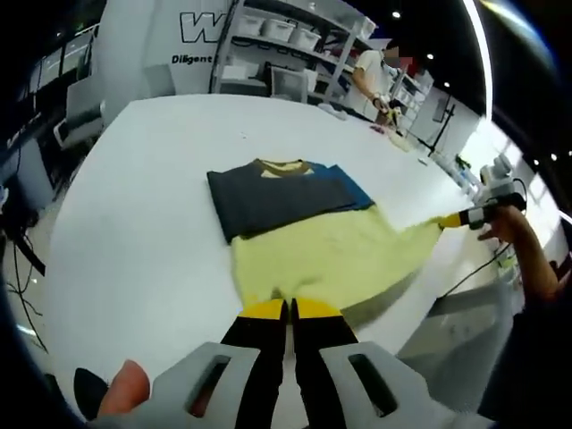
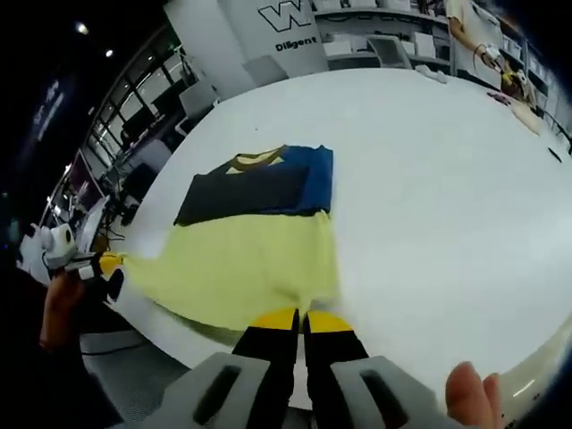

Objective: Fold the garment on the visible template until the final outline fits inside the template.

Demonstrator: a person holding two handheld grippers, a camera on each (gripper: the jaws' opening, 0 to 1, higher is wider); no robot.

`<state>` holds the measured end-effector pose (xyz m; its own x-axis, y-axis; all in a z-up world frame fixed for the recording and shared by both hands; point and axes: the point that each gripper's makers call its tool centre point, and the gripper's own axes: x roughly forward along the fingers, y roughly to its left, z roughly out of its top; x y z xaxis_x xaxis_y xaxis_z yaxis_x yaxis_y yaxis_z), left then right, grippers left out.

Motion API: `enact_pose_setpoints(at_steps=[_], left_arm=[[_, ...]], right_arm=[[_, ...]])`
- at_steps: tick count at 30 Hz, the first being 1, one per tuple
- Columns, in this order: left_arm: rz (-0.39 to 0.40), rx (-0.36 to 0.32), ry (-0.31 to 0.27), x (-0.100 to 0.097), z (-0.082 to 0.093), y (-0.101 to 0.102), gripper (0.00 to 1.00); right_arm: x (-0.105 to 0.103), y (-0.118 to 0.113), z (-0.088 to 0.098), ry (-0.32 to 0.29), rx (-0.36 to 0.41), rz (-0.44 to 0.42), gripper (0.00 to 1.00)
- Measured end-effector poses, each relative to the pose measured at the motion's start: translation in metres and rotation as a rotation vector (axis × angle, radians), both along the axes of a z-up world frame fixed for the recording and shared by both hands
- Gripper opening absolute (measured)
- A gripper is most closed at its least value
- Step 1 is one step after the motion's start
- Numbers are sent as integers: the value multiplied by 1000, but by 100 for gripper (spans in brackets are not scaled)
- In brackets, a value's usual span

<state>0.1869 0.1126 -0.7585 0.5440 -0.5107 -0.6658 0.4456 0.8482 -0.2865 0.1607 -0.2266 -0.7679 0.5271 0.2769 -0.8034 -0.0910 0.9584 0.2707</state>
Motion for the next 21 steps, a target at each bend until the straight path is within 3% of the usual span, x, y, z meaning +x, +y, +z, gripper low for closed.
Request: enact_pose_setpoints(at_steps=[21], left_arm=[[31, -46, -113, 97, 34, 2, 0]], right_arm=[[98, -4, 43, -150, 12, -50, 0]])
